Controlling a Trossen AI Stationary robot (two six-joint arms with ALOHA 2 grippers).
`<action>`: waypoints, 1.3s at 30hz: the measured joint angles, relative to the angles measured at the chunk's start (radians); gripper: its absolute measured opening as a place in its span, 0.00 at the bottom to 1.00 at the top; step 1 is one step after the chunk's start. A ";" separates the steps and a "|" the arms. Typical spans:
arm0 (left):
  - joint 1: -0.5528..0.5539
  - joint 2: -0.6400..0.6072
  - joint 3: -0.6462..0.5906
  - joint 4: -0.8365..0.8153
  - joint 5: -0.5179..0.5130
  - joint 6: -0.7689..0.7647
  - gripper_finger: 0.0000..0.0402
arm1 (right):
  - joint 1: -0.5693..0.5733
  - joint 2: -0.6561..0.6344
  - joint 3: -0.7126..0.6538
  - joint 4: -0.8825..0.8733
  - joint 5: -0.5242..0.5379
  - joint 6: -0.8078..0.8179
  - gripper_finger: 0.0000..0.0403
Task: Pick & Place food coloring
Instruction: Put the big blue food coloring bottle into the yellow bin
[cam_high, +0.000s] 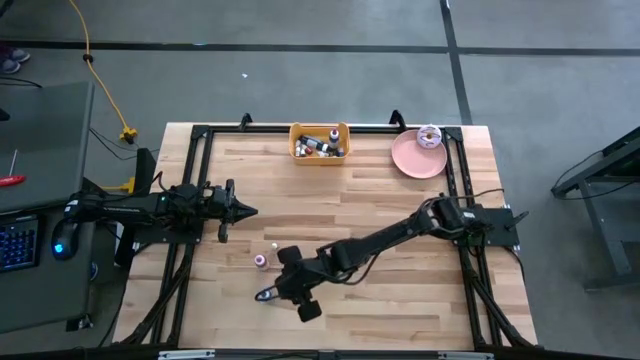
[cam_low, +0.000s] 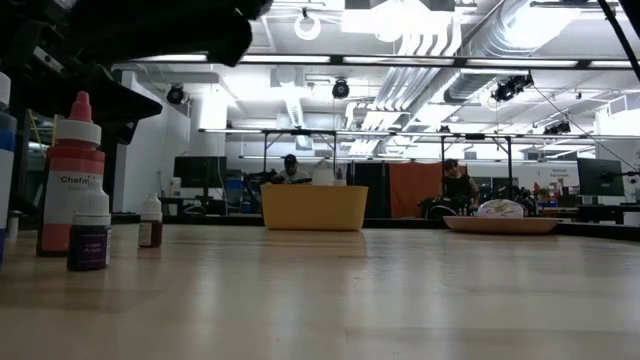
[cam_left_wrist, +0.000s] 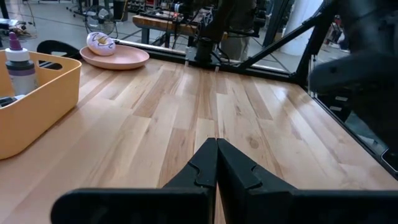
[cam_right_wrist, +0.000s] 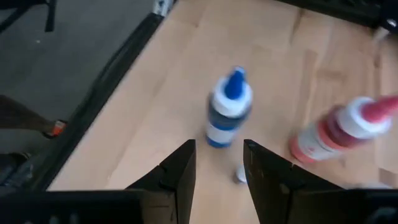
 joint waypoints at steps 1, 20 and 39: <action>0.000 0.000 0.000 0.000 0.000 0.000 0.00 | 0.004 0.008 0.000 0.026 0.001 0.000 0.31; 0.000 0.000 0.000 0.000 0.000 0.000 0.00 | 0.015 0.059 0.001 0.119 0.128 0.158 0.48; 0.000 0.000 0.000 0.000 -0.001 0.000 0.00 | 0.021 0.128 0.002 0.350 0.123 0.158 0.59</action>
